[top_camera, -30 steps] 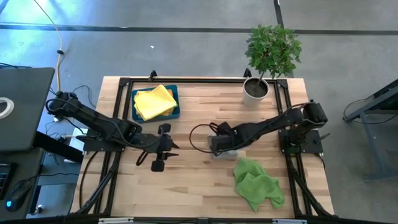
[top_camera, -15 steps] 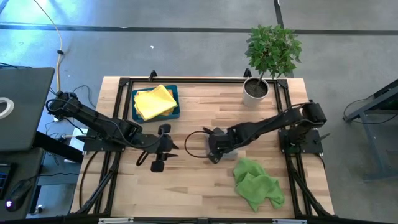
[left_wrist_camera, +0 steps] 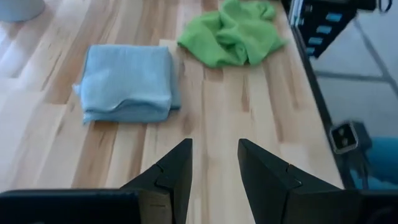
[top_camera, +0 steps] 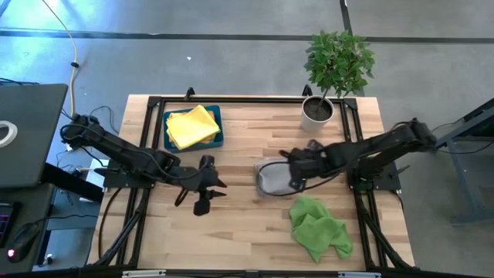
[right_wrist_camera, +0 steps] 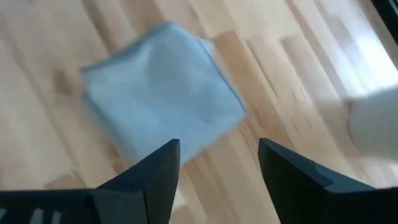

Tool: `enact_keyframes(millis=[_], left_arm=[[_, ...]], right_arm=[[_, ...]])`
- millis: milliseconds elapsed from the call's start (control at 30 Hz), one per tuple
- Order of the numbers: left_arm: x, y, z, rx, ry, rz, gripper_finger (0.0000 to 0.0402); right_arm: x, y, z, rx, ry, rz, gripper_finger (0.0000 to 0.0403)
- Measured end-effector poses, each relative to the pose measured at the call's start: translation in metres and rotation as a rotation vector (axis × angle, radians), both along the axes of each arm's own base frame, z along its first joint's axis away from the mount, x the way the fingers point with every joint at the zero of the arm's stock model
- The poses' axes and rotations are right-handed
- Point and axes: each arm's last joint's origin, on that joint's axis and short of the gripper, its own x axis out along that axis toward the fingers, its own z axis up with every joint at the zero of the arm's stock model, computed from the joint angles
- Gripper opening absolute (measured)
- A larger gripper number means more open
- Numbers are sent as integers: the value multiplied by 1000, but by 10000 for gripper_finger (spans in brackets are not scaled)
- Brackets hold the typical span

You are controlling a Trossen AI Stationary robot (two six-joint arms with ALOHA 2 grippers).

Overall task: Fold microfiber towels
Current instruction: Put the folded gray microfiber cloth into the blue bin

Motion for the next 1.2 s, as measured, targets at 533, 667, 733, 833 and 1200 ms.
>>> enact_keyframes(millis=[533,667,733,833,1200], left_arm=[[53,30,-42,-15,0,146,119],[59,39,-44,-28,-27,167,119],[63,42,-47,-32,-32,175,119],[68,46,-52,-38,-37,183,119],[90,61,-85,-111,-53,368,119]], right_arm=[[-92,-18,-58,120,-491,15,209],[-100,-24,-71,73,-604,54,209],[-104,-27,-80,21,-652,31,209],[-109,-31,-92,-51,-699,-24,209],[-117,-33,-112,-58,-645,-9,209]])
